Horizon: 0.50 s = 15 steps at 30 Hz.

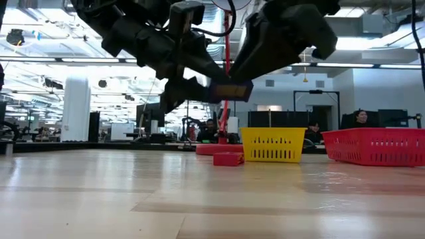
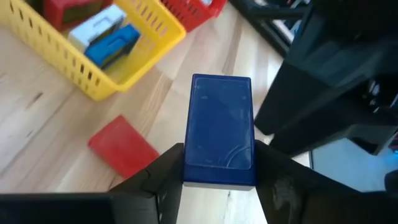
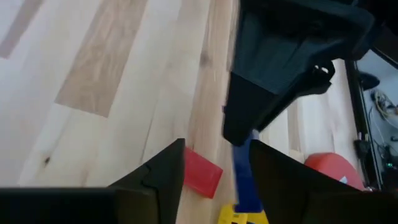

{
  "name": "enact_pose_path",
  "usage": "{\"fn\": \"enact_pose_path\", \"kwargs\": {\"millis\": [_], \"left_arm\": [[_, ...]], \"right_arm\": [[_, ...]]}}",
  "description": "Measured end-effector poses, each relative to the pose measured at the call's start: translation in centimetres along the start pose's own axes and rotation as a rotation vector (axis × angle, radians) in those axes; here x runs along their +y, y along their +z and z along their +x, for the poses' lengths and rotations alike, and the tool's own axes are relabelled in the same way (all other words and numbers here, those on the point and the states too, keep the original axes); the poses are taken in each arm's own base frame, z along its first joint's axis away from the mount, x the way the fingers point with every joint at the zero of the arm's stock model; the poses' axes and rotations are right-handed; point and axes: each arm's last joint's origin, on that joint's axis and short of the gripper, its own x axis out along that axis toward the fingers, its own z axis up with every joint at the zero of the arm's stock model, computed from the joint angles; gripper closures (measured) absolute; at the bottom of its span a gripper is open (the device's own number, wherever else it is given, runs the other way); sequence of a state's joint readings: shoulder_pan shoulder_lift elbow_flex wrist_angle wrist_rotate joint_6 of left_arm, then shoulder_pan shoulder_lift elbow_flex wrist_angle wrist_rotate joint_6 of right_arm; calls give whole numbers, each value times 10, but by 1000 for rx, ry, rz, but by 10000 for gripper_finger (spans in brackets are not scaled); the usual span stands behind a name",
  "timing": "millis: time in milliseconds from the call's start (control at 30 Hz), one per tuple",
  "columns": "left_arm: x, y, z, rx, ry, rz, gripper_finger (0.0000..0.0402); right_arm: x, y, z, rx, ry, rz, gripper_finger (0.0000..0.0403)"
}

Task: Pick & Place Office items
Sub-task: Put the blue digital clock into the yellow bin

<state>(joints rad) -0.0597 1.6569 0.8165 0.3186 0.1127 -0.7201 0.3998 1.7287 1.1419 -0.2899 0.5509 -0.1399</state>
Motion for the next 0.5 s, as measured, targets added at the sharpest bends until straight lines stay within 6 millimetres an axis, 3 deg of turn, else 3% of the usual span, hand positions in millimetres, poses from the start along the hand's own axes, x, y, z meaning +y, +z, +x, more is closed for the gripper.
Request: {"fn": "enact_pose_path", "kwargs": {"millis": [233, 500], "left_arm": [[1, -4, 1, 19, 15, -5, 247], [0, -3, 0, 27, 5, 2, 234]], "right_arm": [[-2, 3, 14, 66, -30, -20, 275], [-2, 6, 9, 43, -28, -40, 285]]}}
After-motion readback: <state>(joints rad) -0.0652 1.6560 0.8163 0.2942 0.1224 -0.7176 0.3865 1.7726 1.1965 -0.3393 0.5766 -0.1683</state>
